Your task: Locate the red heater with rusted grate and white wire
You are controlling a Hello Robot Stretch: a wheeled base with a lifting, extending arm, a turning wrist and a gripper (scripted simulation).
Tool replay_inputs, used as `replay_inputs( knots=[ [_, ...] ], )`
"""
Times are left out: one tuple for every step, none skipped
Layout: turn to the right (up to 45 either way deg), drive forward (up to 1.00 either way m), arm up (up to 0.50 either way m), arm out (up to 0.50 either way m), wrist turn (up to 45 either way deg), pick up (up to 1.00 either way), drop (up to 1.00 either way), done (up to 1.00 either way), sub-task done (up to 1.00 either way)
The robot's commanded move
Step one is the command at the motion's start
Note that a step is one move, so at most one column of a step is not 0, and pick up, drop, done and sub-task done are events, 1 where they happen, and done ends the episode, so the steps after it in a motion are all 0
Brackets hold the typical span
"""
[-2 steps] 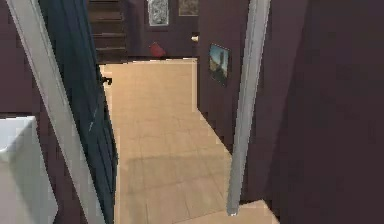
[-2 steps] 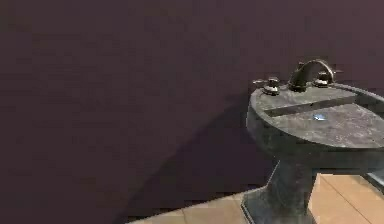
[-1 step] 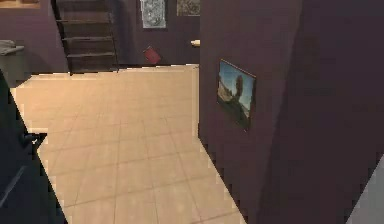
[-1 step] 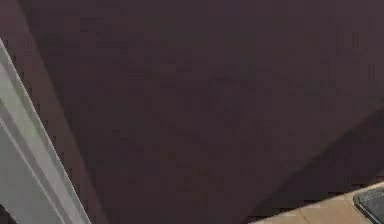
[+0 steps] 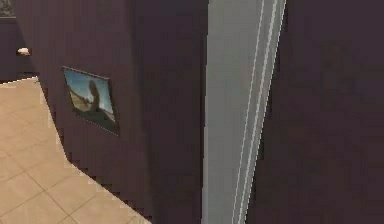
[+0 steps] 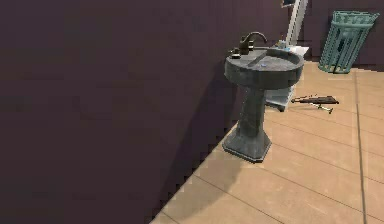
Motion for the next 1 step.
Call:
replay_inputs(
  knots=[
    [0.0,0.05,0.0,0.0,0.0,0.0,0.0,0.0,0.0]
  ],
)
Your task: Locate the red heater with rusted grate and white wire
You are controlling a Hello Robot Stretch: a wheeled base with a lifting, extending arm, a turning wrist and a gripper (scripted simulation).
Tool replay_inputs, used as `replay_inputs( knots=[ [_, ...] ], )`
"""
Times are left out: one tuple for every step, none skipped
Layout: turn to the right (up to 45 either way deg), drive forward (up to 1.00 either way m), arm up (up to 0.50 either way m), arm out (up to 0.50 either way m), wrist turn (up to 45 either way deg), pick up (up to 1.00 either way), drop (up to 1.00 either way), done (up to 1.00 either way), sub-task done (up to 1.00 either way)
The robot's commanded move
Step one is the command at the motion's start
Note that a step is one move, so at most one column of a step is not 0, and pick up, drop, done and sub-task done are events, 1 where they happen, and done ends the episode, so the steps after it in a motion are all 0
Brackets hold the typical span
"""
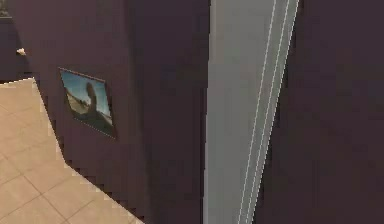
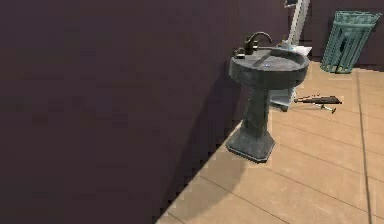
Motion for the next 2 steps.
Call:
replay_inputs(
  knots=[
    [-45.0,0.0,0.0,0.0,0.0,0.0,0.0,0.0,0.0],
    [-9.0,0.0,0.0,0.0,0.0,0.0,0.0,0.0,0.0]
  ],
)
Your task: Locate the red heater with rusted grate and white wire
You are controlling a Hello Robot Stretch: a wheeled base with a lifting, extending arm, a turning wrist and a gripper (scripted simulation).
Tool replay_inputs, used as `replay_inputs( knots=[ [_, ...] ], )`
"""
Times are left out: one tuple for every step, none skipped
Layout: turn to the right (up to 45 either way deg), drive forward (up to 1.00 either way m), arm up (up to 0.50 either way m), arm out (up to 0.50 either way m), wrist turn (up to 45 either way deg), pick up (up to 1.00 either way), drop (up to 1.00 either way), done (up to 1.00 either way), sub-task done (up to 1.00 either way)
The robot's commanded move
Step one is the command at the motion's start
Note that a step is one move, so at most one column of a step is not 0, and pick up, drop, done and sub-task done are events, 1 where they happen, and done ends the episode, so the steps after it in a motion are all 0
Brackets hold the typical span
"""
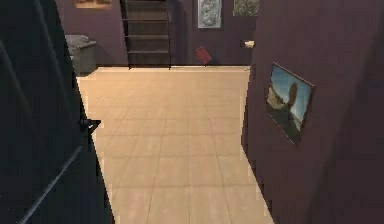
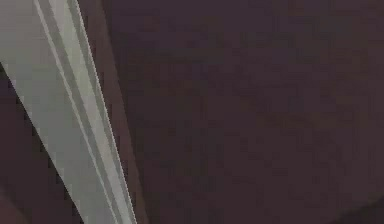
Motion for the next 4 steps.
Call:
replay_inputs(
  knots=[
    [0.0,1.0,0.0,0.0,0.0,0.0,0.0,0.0,0.0],
    [0.0,1.0,0.0,0.0,0.0,0.0,0.0,0.0,0.0],
    [0.0,1.0,0.0,0.0,0.0,0.0,0.0,0.0,0.0],
    [0.0,1.0,0.0,0.0,0.0,0.0,0.0,0.0,0.0]
  ],
)
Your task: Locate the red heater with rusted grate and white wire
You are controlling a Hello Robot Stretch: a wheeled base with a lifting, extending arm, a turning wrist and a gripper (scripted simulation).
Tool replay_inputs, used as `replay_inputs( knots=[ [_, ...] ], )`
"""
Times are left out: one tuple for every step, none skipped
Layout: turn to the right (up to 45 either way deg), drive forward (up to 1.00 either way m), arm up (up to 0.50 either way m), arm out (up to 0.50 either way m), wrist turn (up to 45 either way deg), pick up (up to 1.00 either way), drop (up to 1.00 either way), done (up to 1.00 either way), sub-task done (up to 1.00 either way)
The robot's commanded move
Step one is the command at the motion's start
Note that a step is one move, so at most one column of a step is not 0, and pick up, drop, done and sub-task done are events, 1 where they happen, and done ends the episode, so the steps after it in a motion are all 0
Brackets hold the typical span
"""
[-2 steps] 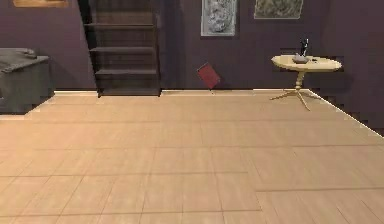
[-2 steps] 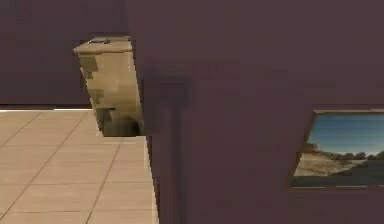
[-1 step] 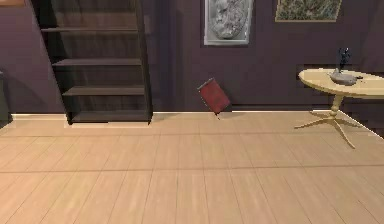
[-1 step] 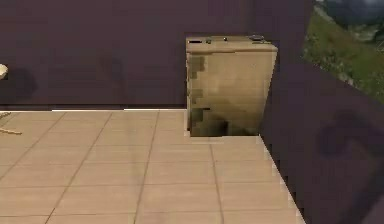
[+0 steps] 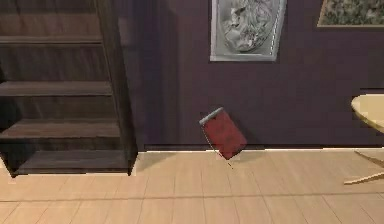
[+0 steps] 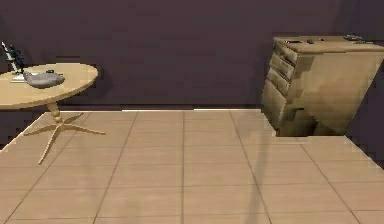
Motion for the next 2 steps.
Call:
replay_inputs(
  knots=[
    [-6.0,0.0,0.0,0.0,0.0,0.0,0.0,0.0,0.0],
    [0.0,0.9,0.0,0.0,0.0,0.0,0.0,0.0,0.0]
  ],
)
